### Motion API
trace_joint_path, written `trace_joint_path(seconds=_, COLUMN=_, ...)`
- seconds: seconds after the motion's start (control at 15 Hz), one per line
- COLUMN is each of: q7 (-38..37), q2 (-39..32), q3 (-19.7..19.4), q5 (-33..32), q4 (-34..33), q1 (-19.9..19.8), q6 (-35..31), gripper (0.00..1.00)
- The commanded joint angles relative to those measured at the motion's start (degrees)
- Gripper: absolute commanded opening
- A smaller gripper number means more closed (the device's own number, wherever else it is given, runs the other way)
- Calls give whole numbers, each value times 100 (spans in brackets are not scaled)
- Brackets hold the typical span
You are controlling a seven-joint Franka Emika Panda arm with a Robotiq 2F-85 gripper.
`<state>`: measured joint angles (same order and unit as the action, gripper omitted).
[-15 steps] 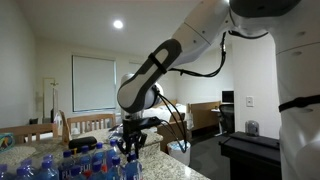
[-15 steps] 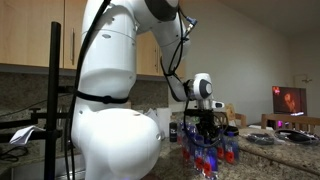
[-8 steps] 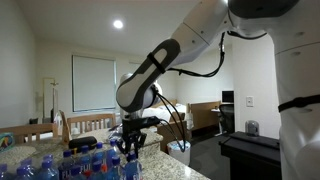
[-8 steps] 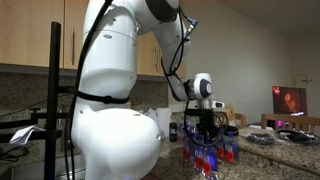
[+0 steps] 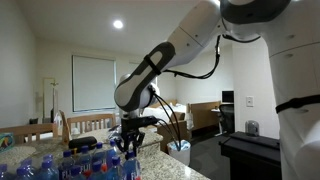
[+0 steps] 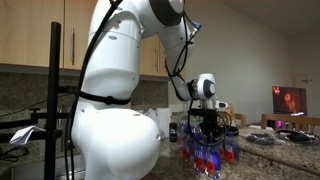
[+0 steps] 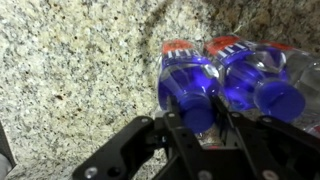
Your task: Move the bottle backward to the second row
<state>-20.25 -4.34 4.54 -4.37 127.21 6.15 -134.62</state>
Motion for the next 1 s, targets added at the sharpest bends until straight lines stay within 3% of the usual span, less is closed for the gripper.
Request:
trace_joint_path(seconds=0.0, q7=352, q2=-42, q3=-28, q5=147, q4=-253, q1=-50, q6=329, gripper=10)
trace_joint_path(seconds=0.13, q7=295, q2=-104, q3=-44, q5=107, q4=-326, q1=-40, q6=433, gripper=10)
trace_joint_path(seconds=0.2, q7=301, q2=-34, q3=-63, q5=95, q4=-292, q1=-53, q6=531, gripper=60)
trace_joint_path(seconds=0.27, q7=269, q2=-61, q3=-69, q5=49, q4=-329, q1=-44, q6=599, gripper=61)
trace_joint_path(seconds=0.47, q7=152, q2=-103, q3=-68, q5=83, q4=-416, q1=-25, q6=635, gripper=79)
trace_joint_path(seconds=0.67, q7=98, q2=304, q3=-77, q5=204, q4=-156, q1=-43, q6=524, gripper=97)
trace_joint_path(seconds=0.93, q7=-333, q2=1549, q3=9, q5=529, q4=805, q1=6, q6=-45, gripper=100)
